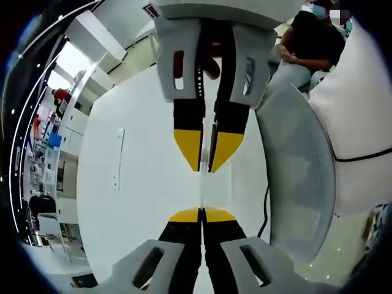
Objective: Arrange the food packaging bags into a neat stack by flattening each bag and aligning their edges.
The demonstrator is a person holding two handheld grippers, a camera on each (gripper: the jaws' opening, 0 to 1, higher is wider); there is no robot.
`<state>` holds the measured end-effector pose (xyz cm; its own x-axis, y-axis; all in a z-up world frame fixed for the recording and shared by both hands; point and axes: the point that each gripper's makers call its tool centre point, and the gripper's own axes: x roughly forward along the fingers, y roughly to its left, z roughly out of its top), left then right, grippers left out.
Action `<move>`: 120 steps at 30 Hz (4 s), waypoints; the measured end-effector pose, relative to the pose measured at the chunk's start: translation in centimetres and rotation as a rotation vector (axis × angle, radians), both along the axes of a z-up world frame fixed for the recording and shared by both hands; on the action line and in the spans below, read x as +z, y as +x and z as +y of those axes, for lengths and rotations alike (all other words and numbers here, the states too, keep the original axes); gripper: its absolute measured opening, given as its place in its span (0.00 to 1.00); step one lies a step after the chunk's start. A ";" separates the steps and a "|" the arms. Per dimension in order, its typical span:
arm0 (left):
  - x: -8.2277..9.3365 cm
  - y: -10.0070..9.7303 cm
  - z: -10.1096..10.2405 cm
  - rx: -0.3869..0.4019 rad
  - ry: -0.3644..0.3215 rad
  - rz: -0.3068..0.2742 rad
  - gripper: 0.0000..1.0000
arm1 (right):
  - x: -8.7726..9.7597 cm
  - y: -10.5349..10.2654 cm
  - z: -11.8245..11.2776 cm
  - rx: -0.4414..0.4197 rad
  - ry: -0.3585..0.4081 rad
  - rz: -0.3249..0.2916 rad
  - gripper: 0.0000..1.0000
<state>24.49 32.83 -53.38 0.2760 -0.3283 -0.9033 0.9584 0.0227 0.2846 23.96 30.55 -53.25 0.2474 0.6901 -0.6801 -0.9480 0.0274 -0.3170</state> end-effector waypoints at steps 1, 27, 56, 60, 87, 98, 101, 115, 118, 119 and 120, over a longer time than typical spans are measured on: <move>0.0 0.0 0.0 0.000 0.000 0.000 0.00 | 0.1 0.0 0.0 -0.002 0.002 0.002 0.00; -0.1 0.0 0.5 0.002 0.000 -0.017 0.00 | -0.3 0.0 -1.3 -0.016 -0.068 -0.033 0.00; -0.4 -0.2 0.6 0.006 -0.013 -0.016 0.00 | -0.6 -0.3 -3.0 -0.037 -0.084 -0.028 0.00; -0.4 -0.2 0.6 0.007 -0.014 -0.016 0.00 | -0.6 -0.2 -3.2 -0.038 -0.086 -0.030 0.00; -0.5 0.0 0.7 0.013 -0.018 -0.018 0.00 | -0.9 0.1 -4.1 -0.054 -0.091 -0.026 0.00; -0.5 0.1 0.8 0.016 -0.017 -0.020 0.00 | -1.1 0.3 -4.7 -0.063 -0.099 -0.026 0.00; -0.5 0.1 0.9 0.017 -0.017 -0.021 0.00 | -1.1 0.3 -4.9 -0.065 -0.100 -0.026 0.00; -0.6 0.0 1.0 0.019 -0.017 -0.020 0.00 | -1.1 0.1 -5.6 -0.073 -0.106 -0.026 0.00; -0.6 0.0 1.0 0.020 -0.017 -0.021 0.00 | -1.2 0.2 -5.7 -0.074 -0.107 -0.025 0.00; -0.6 0.0 1.0 0.021 -0.018 -0.020 0.00 | -1.2 0.2 -5.8 -0.075 -0.107 -0.026 0.00; -0.5 0.0 1.0 0.020 -0.018 -0.020 0.00 | -1.2 0.2 -5.9 -0.075 -0.108 -0.026 0.00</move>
<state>24.48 33.81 -53.92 0.3007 -0.3389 -0.8915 0.9518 0.0470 0.3031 24.19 24.67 -54.43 0.3143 0.5922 -0.7419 -0.9360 0.0627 -0.3464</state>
